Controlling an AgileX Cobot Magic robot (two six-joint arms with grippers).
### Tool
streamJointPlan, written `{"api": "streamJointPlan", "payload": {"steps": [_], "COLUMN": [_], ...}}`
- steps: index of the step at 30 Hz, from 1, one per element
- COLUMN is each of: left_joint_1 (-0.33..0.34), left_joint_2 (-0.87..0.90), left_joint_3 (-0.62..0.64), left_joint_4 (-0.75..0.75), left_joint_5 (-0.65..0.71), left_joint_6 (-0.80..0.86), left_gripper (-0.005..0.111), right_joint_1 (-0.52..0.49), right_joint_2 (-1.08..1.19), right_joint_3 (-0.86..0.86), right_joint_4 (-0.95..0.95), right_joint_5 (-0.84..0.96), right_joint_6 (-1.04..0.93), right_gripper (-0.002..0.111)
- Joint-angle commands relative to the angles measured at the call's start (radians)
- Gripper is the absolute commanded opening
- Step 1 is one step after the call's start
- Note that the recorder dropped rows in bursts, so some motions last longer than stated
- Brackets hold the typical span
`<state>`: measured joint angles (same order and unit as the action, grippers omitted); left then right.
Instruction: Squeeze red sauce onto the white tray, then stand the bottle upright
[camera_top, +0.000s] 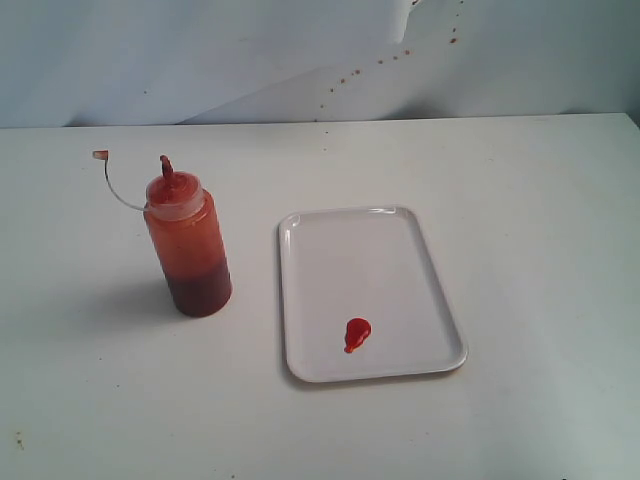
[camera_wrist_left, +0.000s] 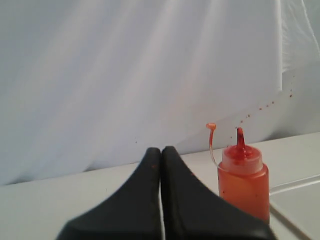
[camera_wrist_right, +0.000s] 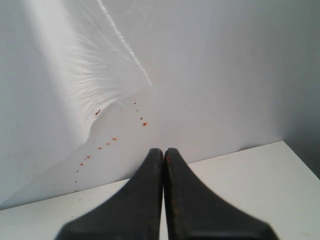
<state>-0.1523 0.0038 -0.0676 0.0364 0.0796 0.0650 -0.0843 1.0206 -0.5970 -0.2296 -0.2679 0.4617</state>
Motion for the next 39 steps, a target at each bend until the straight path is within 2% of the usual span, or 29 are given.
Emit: {"api": "streamJointPlan", "payload": {"steps": [1,10,22,27,39], "left_joint_1": [0.003,0.003,0.003,0.003,0.003], "left_joint_2": [-0.004,-0.004,-0.004,-0.004,-0.004], "left_joint_3": [0.033,0.048,0.068,0.068,0.068], "left_joint_4": [-0.02,0.011,0.029,0.033,0.033], "left_joint_5": [-0.001,0.061,0.112,0.215,0.217], "left_joint_6": [-0.011,-0.122,-0.146,-0.143,-0.14], "left_gripper": [0.0,0.0,0.0,0.0,0.0], "right_joint_1": [-0.005,-0.005,-0.005,-0.005,-0.005], "right_joint_2": [-0.004,-0.004,-0.004,-0.004,-0.004], "right_joint_3": [0.007,0.007,0.007,0.007,0.007], "right_joint_4": [0.008,0.008,0.008,0.008,0.008], "right_joint_5": [-0.004,-0.004,-0.004,-0.004,-0.004], "right_joint_6": [-0.001,-0.001,-0.001,-0.001,-0.001], "right_gripper": [0.0,0.0,0.0,0.0,0.0]}}
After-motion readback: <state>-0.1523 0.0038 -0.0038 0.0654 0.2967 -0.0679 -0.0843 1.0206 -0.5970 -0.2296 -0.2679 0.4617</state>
